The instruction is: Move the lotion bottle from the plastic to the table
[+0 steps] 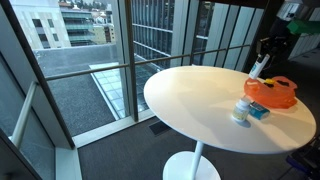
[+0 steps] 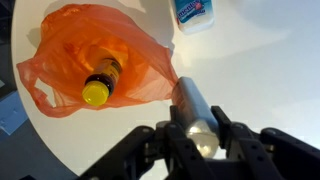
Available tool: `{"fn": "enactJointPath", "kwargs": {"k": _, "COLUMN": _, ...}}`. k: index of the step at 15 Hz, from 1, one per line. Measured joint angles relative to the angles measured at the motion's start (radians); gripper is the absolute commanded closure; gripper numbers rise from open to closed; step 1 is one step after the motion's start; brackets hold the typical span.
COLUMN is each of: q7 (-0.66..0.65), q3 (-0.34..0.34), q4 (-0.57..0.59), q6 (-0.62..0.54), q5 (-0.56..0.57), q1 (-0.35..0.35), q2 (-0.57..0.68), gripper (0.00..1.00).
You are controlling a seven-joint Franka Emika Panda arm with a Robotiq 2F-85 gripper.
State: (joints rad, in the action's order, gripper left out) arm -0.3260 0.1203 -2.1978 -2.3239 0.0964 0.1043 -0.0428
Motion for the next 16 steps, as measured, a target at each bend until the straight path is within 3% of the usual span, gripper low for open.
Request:
{"fn": "enactJointPath", "kwargs": {"k": 9, "q7": 0.010, "q3": -0.073, "q4": 0.008, "q6": 0.022, "q5": -0.012, "q1": -0.055, "q2": -0.003, "gripper": 0.89}}
{"fn": "enactJointPath", "kwargs": {"k": 16, "q7": 0.044, "q3": -0.097, "q4": 0.044, "q6": 0.082, "q5": -0.042, "q1": -0.084, "q2": 0.090, "gripper": 0.89}}
